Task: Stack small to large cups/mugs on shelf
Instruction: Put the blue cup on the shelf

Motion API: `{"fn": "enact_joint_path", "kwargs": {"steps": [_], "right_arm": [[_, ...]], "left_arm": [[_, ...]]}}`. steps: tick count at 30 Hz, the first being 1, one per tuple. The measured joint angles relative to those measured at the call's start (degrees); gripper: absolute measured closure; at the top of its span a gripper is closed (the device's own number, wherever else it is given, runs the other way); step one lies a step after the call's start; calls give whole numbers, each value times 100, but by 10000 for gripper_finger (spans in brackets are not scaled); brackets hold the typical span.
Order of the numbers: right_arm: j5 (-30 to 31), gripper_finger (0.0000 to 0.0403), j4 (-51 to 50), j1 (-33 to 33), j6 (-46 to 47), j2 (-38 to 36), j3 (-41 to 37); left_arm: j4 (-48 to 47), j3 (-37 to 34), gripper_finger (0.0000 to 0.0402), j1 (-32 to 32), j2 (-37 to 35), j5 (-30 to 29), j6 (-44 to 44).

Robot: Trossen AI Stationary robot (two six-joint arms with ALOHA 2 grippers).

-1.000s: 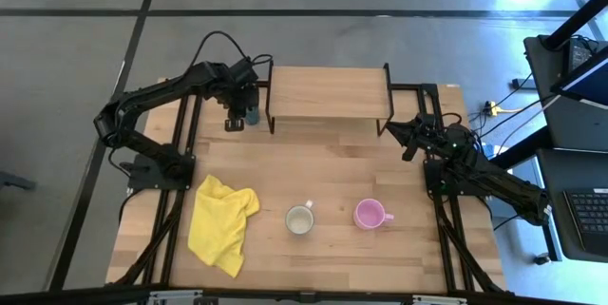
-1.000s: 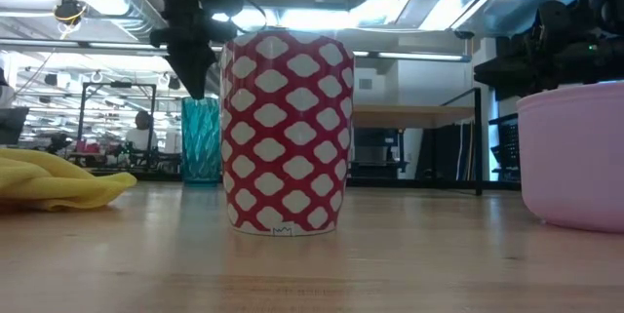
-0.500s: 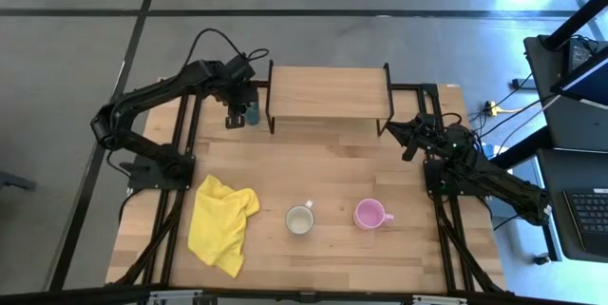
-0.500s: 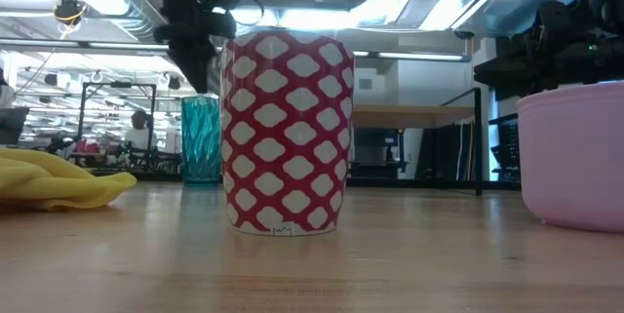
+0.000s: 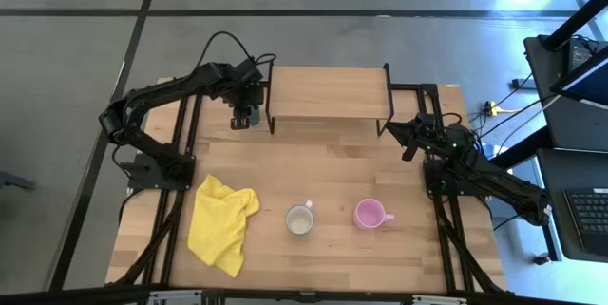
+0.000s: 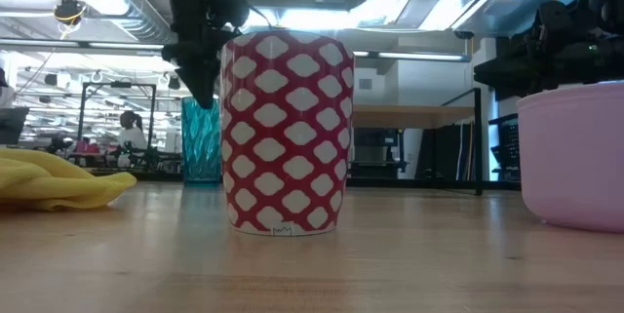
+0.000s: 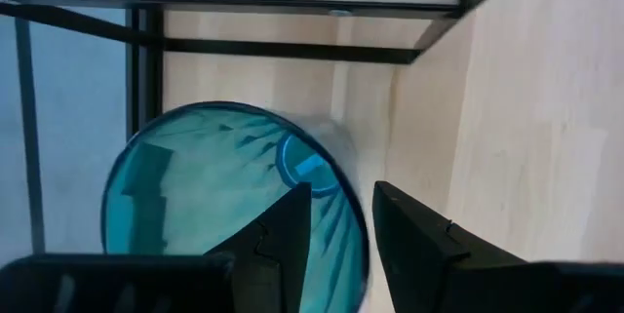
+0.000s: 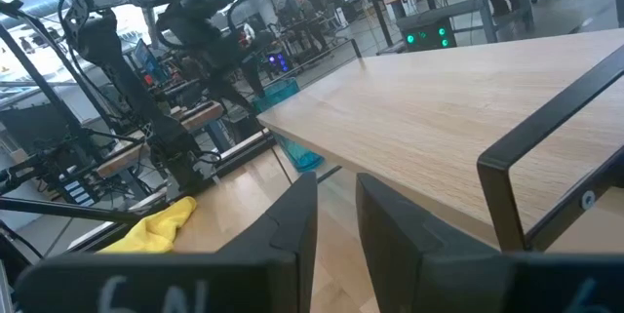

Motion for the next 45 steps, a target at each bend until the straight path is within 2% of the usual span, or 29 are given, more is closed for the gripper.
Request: {"fn": "enact_joint_path", "kwargs": {"steps": [7, 14, 18, 23, 29, 33, 36, 39, 42, 45], "right_arm": [[0, 326, 0, -1, 0, 0, -2], [0, 326, -1, 0, 0, 0, -1], [0, 326, -1, 0, 0, 0, -2], [0, 326, -2, -1, 0, 0, -2], [0, 326, -2, -2, 0, 0, -2], [-1, 326, -1, -1, 0, 0, -2], [-1, 326, -2, -1, 0, 0, 0], [-2, 326, -1, 0, 0, 0, -1], [-2, 326, -1, -1, 0, 0, -2], [0, 326, -2, -2, 0, 0, 0]], "left_arm": [[-76, -2, 322, 1, 118, -204, 41], [-180, -2, 390, -119, 111, -541, 101], [-546, 166, 394, -270, 59, -548, -90], [-1453, 1112, 397, -541, -20, -536, -501], [-2637, 3030, 399, -1242, 72, -690, -806], [-3346, 4014, 399, -1834, 395, -961, -756], [-3235, 4440, 400, -2302, 625, -1260, -554], [-3258, 4781, 400, -2655, 884, -1811, -404], [-3279, 4994, 400, -2730, 1127, -1813, -123], [-3255, 5092, 400, -2547, 1489, -2007, 103]]}}
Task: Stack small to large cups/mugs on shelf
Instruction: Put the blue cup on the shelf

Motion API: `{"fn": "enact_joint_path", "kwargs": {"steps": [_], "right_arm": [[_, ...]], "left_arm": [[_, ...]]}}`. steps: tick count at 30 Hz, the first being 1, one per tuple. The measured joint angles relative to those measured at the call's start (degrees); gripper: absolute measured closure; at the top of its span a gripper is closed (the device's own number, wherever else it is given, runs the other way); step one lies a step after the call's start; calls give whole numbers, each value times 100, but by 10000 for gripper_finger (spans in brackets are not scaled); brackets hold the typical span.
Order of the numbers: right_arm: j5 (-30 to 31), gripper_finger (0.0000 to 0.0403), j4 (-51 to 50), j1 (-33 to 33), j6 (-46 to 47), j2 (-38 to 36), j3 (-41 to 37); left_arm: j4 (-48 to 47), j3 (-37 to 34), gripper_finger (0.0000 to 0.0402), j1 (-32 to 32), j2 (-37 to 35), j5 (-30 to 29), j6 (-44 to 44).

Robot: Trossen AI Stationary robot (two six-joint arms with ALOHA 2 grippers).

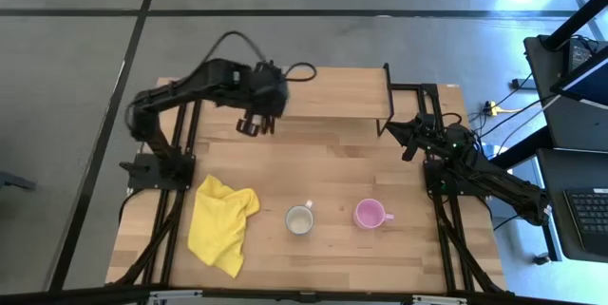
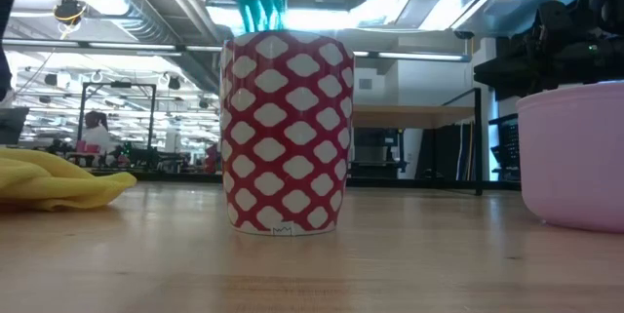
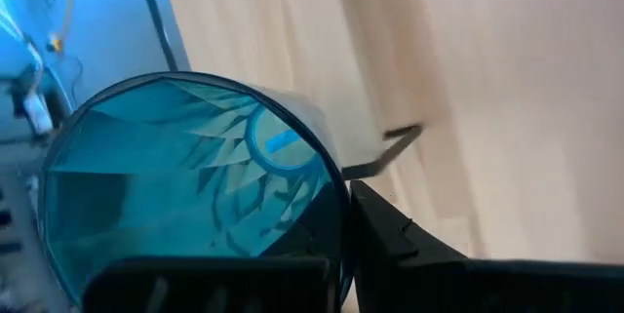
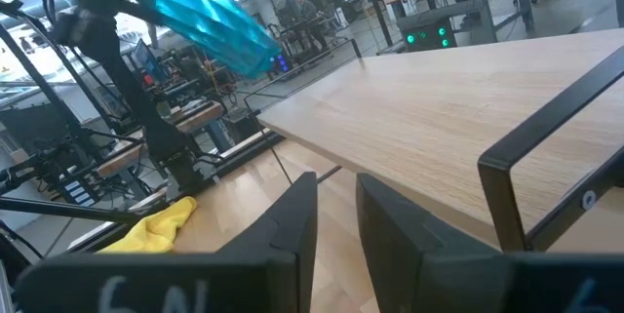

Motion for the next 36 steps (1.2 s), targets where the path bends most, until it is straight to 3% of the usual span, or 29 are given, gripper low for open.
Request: {"fn": "enact_joint_path", "kwargs": {"steps": [4, 9, 13, 21, 27, 36], "right_arm": [[-2, 326, 0, 2, 0, 0, -2], [-1, 326, 0, 2, 0, 0, -2], [-2, 326, 0, 1, 0, 0, -1], [-4, 326, 2, 0, 0, 0, -2], [-1, 326, 2, 2, 0, 8, 0], [-1, 326, 1, 1, 0, 2, -2]], "left_arm": [[8, 103, 401, 395, 464, -32, -47], [-31, 748, 401, 614, 711, 938, -149], [25, 1513, 401, 717, 692, 1011, -177], [150, 1498, 401, 1144, 526, 1589, -317], [316, 1494, 401, 1429, 822, 2023, -303], [-12, 1490, 401, 1696, 1383, 2019, -598]]}}
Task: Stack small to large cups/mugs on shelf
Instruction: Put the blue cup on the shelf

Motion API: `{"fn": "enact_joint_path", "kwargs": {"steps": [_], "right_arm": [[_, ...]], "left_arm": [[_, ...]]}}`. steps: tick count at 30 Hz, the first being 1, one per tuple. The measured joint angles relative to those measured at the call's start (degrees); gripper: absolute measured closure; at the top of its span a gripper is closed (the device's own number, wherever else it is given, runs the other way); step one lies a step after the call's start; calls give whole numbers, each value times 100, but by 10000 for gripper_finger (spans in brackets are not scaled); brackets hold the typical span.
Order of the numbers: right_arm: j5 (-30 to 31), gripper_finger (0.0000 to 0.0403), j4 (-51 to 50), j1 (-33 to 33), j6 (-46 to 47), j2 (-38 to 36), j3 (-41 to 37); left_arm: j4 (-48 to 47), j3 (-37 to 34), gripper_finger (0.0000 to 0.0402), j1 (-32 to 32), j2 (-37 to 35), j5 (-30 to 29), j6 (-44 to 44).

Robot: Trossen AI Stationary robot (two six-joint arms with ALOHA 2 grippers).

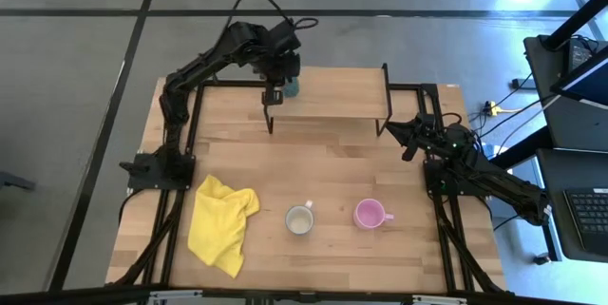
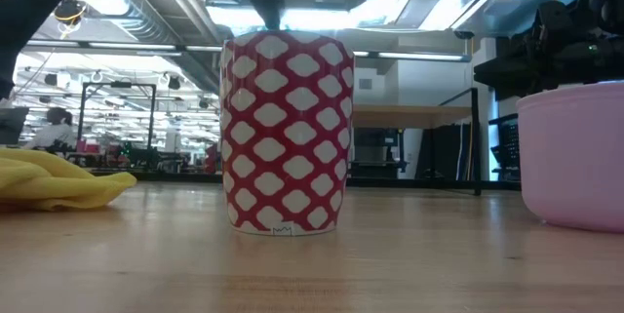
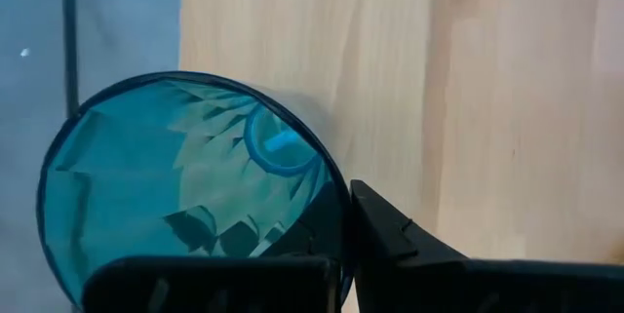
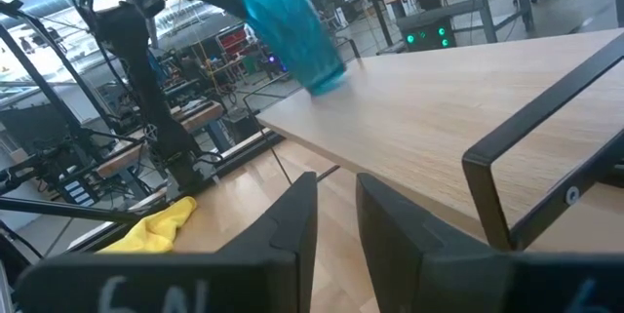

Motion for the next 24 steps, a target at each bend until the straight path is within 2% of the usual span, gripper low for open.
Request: {"fn": "enact_joint_path", "kwargs": {"steps": [17, 24], "right_arm": [[0, 326, 0, 1, 0, 0, 1], [1, 326, 0, 1, 0, 0, 1]], "left_arm": [[82, 0, 395, -114, 11, -178, -71], [149, 0, 369, -193, 4, -450, -69]]}}
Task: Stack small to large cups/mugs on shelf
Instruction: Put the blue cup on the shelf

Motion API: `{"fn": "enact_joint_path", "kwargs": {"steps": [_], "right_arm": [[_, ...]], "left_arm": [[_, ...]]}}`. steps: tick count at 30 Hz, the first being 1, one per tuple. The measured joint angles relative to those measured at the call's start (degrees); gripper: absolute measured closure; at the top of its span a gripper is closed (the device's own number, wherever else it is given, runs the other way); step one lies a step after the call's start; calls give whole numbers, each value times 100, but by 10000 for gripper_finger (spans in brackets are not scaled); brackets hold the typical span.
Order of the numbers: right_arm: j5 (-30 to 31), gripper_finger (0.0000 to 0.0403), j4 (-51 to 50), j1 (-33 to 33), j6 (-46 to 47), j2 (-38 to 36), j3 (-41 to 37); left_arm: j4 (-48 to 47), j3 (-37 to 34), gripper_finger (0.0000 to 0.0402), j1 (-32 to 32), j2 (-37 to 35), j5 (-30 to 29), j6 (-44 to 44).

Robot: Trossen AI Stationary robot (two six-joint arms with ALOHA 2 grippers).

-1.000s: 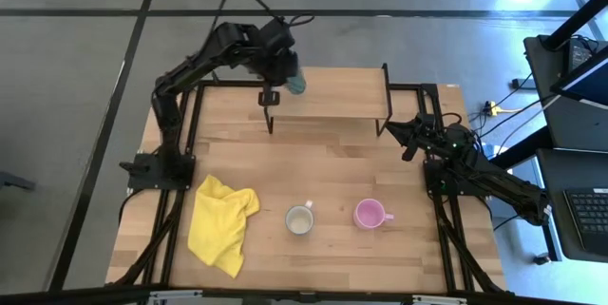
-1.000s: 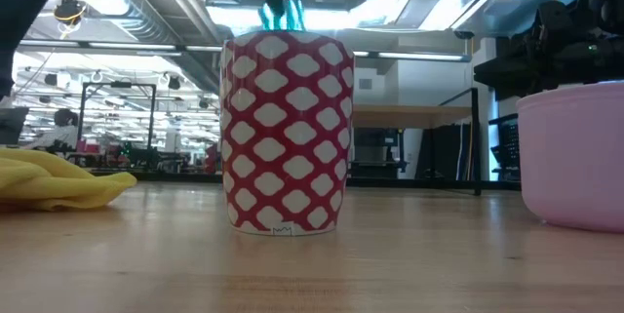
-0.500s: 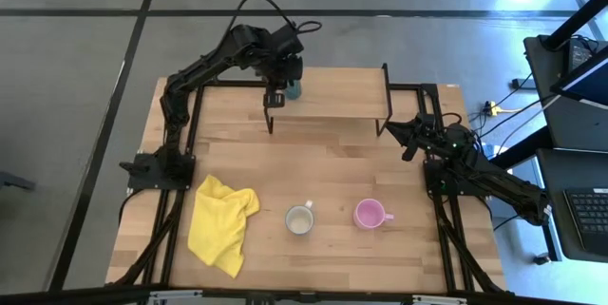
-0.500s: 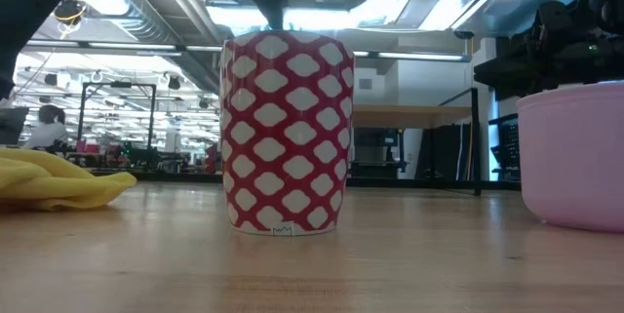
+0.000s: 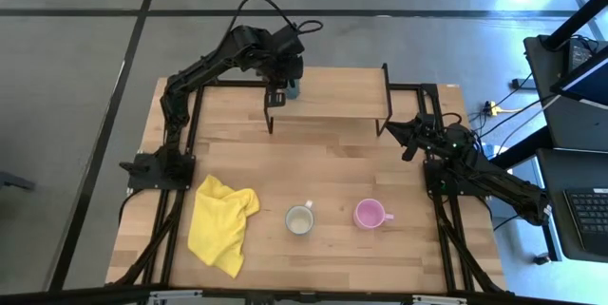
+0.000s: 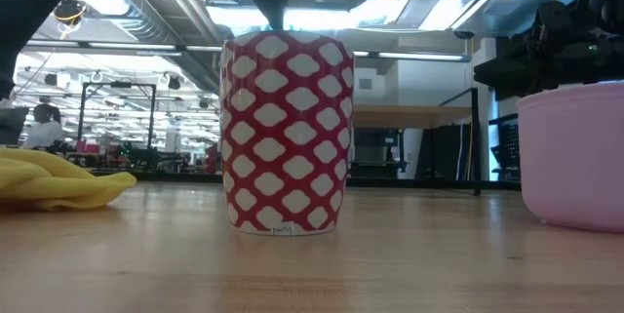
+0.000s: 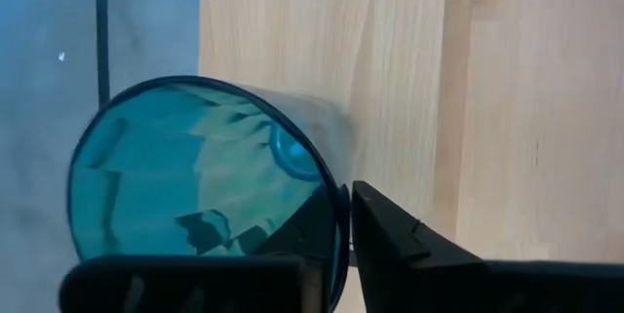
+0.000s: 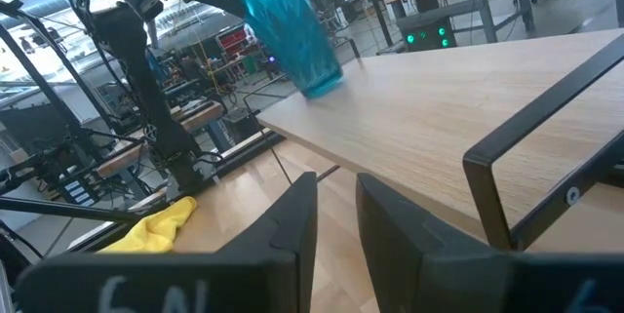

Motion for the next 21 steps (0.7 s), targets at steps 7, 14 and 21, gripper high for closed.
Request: {"fn": "enact_joint_path", "kwargs": {"steps": [7, 14, 21], "right_arm": [[0, 326, -1, -1, 0, 0, 1], [-2, 326, -1, -1, 0, 0, 0], [0, 326, -1, 0, 0, -2, 0]], "left_arm": [[-1, 7, 366, -140, -7, -77, 0], [183, 17, 360, -197, -185, -358, 0], [421, 20, 357, -177, -414, -250, -33]]}}
